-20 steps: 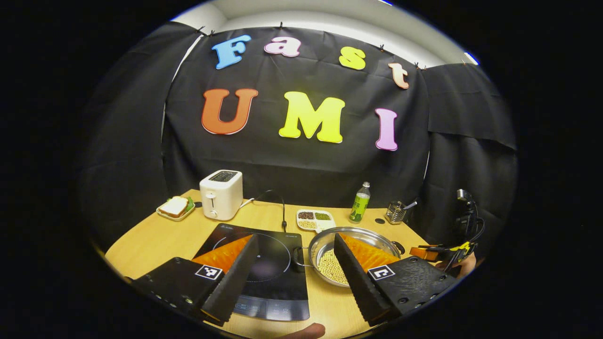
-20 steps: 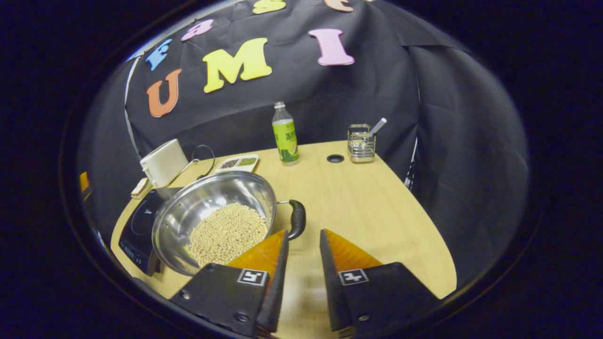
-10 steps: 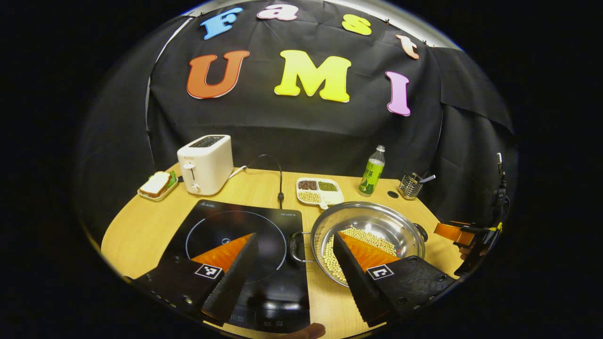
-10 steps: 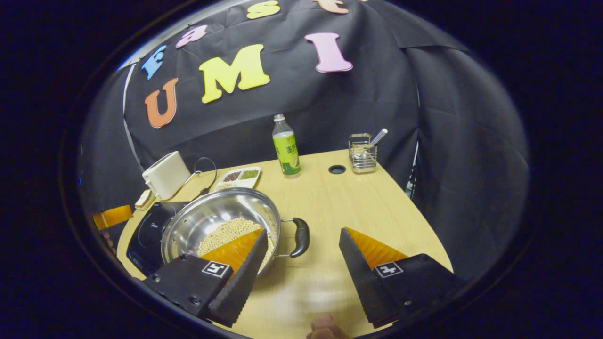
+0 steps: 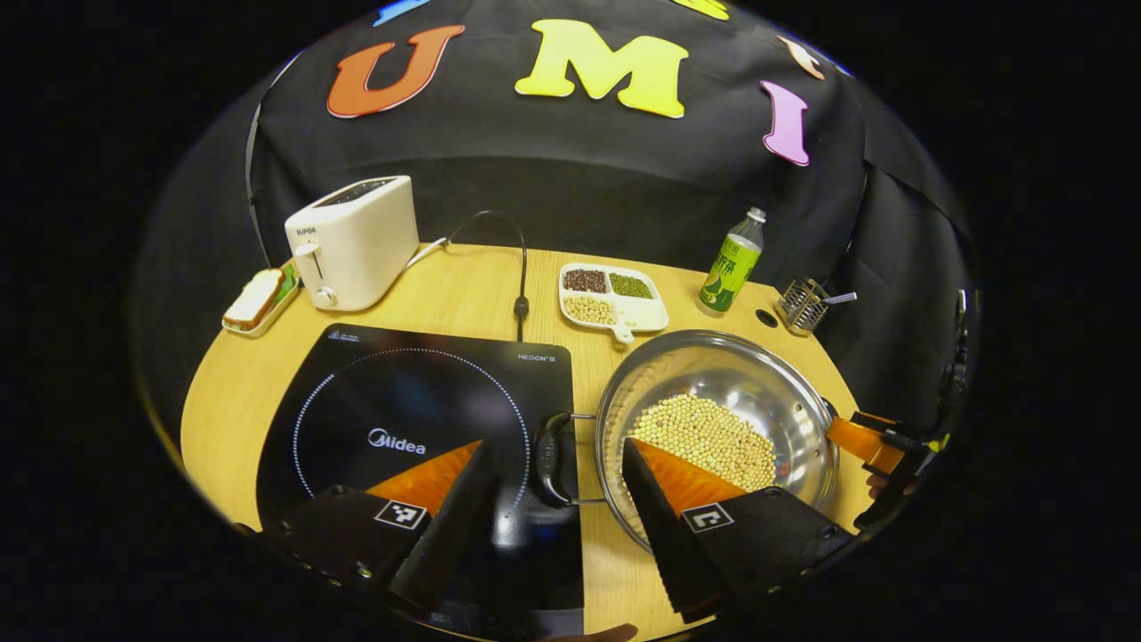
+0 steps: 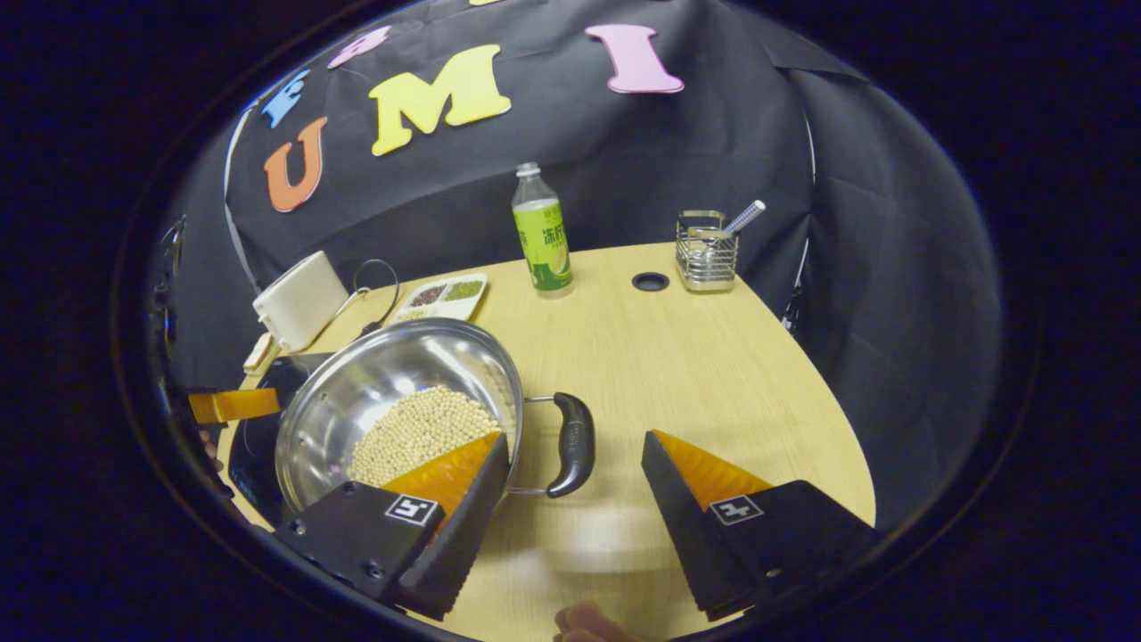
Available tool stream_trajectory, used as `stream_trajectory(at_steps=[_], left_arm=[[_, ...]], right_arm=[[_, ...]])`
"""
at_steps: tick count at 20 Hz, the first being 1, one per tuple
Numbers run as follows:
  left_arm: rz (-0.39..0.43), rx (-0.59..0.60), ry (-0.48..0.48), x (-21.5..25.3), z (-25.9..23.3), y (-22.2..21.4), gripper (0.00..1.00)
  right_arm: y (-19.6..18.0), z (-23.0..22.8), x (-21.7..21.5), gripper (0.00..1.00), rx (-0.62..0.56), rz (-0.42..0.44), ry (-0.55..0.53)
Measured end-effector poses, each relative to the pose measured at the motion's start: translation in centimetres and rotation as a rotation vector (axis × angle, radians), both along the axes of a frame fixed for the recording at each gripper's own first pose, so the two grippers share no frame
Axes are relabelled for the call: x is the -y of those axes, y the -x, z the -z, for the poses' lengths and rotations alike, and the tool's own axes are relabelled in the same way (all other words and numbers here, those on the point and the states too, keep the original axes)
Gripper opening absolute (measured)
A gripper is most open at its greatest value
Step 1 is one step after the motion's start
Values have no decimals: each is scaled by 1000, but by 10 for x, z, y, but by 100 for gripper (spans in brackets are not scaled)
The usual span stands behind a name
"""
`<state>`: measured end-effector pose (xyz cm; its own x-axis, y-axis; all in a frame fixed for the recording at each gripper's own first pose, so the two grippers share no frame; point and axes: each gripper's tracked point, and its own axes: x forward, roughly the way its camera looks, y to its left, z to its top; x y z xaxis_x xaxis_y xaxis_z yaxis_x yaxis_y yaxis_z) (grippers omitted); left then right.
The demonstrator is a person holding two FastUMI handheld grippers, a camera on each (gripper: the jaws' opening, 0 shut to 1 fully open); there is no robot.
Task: First push the handle of the pot to place it horizontally, then grasp the pot with both hands and set it on the induction cooktop.
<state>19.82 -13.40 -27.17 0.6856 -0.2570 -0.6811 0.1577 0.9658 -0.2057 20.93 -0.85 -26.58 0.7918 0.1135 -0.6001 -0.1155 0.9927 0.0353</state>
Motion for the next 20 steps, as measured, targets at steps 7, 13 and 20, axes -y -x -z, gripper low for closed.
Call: stream_trajectory(at_steps=[7,13,20], left_arm=[[54,-91,-20,17,23,-5,87],[62,-120,-45,14,30,-10,84],[53,-144,-50,8,32,-8,60]], right_arm=[[-2,11,-5,96,-45,-20,-17],[-11,15,-14,85,-76,-66,14],[-20,24,-18,65,-169,-46,-10]])
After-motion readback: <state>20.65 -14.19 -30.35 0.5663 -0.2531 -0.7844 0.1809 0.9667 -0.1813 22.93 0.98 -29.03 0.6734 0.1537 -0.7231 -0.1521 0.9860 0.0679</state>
